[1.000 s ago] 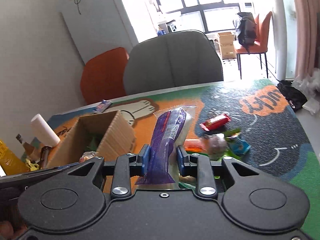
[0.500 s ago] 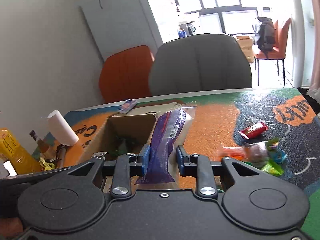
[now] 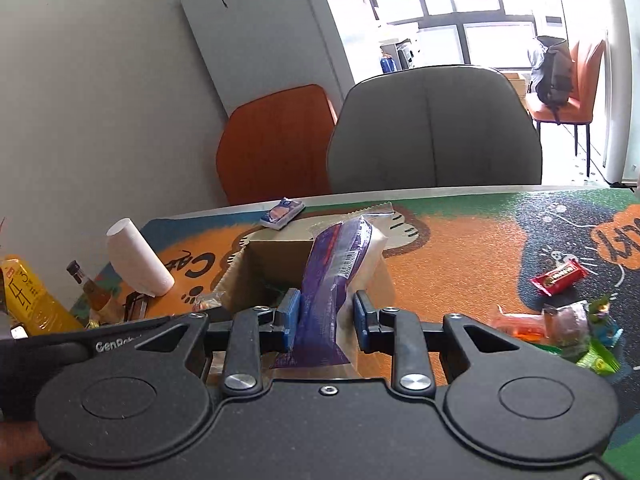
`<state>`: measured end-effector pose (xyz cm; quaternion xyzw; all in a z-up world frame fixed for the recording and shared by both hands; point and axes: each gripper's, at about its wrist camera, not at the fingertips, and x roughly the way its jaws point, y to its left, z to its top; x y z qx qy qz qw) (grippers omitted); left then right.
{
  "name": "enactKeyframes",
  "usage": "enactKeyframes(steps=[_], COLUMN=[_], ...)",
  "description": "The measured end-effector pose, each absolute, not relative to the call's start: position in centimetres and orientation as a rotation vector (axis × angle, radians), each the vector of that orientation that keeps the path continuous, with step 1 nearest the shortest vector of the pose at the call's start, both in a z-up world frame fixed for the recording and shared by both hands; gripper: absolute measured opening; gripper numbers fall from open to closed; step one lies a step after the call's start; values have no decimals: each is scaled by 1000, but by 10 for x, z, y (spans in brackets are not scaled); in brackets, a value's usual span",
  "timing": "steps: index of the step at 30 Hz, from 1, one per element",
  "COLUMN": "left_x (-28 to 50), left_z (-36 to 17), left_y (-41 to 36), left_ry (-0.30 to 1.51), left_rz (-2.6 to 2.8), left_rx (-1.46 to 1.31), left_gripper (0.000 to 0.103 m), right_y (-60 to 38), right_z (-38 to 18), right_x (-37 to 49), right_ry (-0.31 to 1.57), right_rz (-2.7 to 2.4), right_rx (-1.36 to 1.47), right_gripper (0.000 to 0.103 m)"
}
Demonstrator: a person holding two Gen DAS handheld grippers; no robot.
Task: Organize snacks
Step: 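Open both grippers over the box to drop the sausage stick and purple pack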
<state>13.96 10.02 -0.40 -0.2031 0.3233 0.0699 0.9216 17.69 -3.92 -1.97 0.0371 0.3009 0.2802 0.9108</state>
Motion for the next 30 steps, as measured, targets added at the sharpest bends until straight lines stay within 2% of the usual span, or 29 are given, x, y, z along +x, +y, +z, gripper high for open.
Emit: enactKeyframes(steps=[9,13,15,16,17,21,22,23,26,30], left_x=[136,132,132,132,131,131,131,130,129,129], left_z=[-6,-6,-6,-6,-7,-7,-7,-7,-7,-7], left_y=[114,117,118,118,118,115,114,112,107,98], left_ry=[671,670,674,676,677,679,680,680,680,688], left_rz=[163,174,179,180,186,191,191,191,186,189], left_rx=[-423,-417,-415,-413,-409,-388,-385,-382,-376,-370], left_gripper=[21,27,33,39,45,61,65,69,77,81], right_y=[-19,-13,-9,-9,-10,-18,-21,-23,-34,-51], right_z=[-24,-25,-25,-25,-24,-25,-26,-25,-24,-23], right_x=[186,188,189,188,188,188,188,187,181,180], right_ry=[634,632,637,635,630,645,647,644,612,616], right_rz=[587,606,596,585,583,570,563,554,526,501], right_rx=[70,81,66,60,58,66,64,61,47,61], right_gripper=[27,28,35,41,42,42,47,59,73,79])
